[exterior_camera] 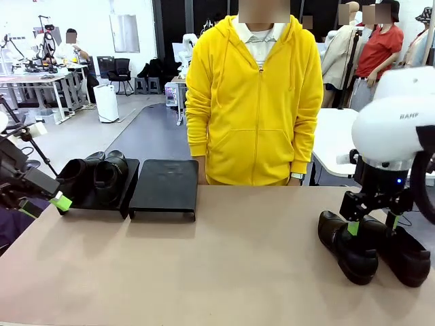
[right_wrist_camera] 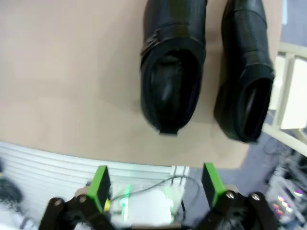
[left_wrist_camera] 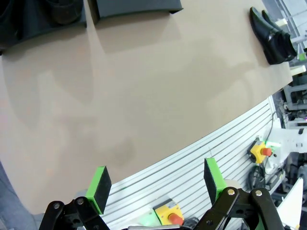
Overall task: Organize the shoes by placing them on the stand.
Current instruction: Pick up one Shoe and place it in the middle of the table.
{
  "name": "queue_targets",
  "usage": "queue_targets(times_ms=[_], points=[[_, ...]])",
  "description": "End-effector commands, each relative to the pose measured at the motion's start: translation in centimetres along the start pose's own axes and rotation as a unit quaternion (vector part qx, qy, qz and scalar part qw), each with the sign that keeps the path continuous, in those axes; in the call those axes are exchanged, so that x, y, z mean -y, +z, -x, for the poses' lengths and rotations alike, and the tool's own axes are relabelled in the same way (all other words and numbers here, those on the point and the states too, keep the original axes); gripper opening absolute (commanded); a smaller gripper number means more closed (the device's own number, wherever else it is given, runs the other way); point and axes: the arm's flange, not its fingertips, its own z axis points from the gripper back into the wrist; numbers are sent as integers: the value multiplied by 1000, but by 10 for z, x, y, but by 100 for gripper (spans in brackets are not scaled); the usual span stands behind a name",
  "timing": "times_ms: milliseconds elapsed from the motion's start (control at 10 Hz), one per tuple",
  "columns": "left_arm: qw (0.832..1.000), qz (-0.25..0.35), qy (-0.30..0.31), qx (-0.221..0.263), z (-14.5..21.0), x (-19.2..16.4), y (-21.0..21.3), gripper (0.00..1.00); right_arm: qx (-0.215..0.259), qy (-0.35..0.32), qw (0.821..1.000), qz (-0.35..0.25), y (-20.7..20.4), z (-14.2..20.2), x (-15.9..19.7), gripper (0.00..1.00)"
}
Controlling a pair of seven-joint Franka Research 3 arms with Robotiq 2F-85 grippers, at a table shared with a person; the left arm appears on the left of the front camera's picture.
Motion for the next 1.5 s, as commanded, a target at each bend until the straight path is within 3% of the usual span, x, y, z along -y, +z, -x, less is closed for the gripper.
queue_targets(times_ms=[0,500,1000,1100,1200,1400], points=[[1000,-3,0,-6,0,0,4,100,47,-51,998,5,-33,-19,24,100],[1000,-3,0,-6,0,0,4,100,72,-72,995,-22,-89,-51,62,100],[1000,-3,0,-6,0,0,4,100,57,-65,996,-30,-98,-59,64,100],[1000,-3,0,-6,0,0,4,100,55,-61,996,-35,-99,-59,63,40],[1000,-3,0,-6,0,0,4,100,54,-58,996,-36,-98,-58,63,0],[1000,-3,0,-6,0,0,4,100,54,-53,997,-35,-96,-58,61,0]])
